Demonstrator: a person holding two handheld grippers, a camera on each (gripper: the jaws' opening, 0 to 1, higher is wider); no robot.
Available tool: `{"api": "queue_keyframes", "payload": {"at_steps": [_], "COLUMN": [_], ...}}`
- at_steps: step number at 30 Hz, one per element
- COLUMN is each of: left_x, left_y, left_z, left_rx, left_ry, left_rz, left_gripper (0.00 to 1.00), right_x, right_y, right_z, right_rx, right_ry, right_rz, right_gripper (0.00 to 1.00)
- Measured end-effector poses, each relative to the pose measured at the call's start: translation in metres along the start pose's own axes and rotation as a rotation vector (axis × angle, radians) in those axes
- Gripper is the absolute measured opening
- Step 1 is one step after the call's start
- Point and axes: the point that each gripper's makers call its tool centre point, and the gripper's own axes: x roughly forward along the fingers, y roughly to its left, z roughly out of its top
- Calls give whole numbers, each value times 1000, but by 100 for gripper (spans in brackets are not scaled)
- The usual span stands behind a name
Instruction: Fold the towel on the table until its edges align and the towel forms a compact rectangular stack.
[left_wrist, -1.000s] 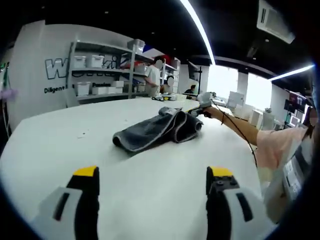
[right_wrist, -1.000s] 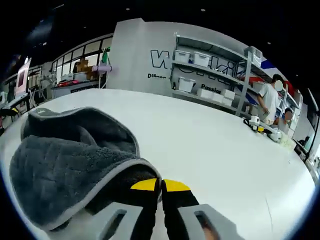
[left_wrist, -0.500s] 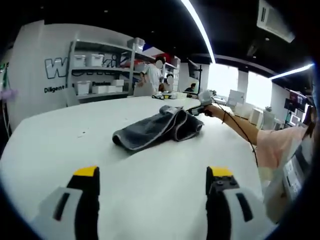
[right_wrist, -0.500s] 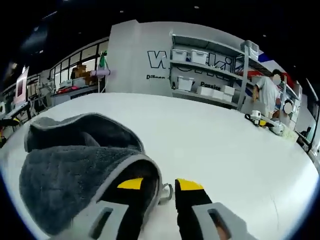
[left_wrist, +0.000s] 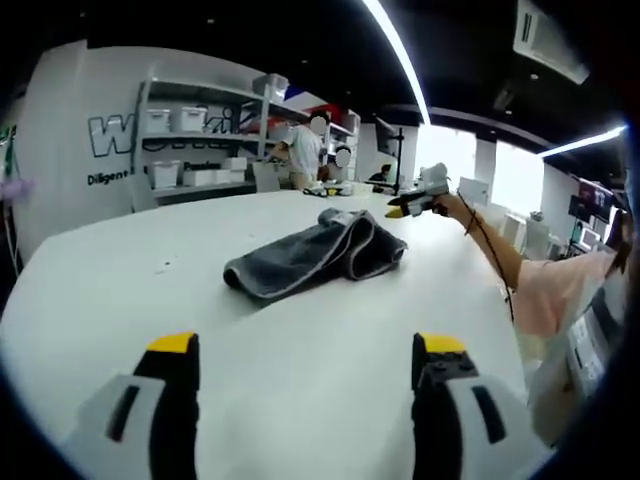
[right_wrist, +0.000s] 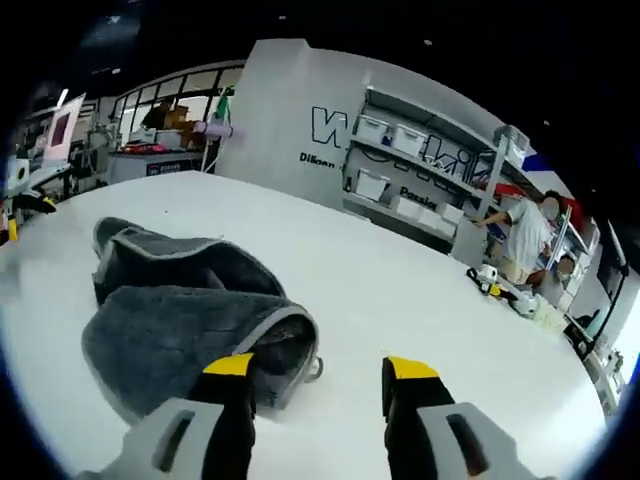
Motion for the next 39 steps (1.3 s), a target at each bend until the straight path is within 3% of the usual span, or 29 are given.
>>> {"api": "queue_keyframes", "payload": {"at_steps": [3, 7, 12, 21, 27, 30, 39], "left_x": [1, 2, 1, 0, 1, 1, -1], "left_y": [0, 2, -3, -3, -2, -1, -4], "left_z": [-2, -4, 1, -1, -1, -1, 4], "left_rx": [-2, 4, 19, 28, 34, 35, 43], "left_ry": [8, 18, 11, 19, 26, 26, 14], "left_rz": [0, 9, -8, 5, 6, 8, 8], "left_gripper": [92, 93, 93, 93, 93, 93, 96], "right_x": [-11, -23, -33, -41, -48, -45, -42], "right_y": [27, 67, 100, 142, 157, 160, 162], "right_z": [2, -4, 3, 9, 16, 24, 4], "right_rx": [-16, -60, -80, -99, -101, -77, -86], "right_ry": [-6, 27, -7, -29, -68, -143, -138], "right_rz": [76, 167, 253, 324, 348, 358, 380], "right_gripper": [61, 82, 86, 99, 100, 100, 100]}}
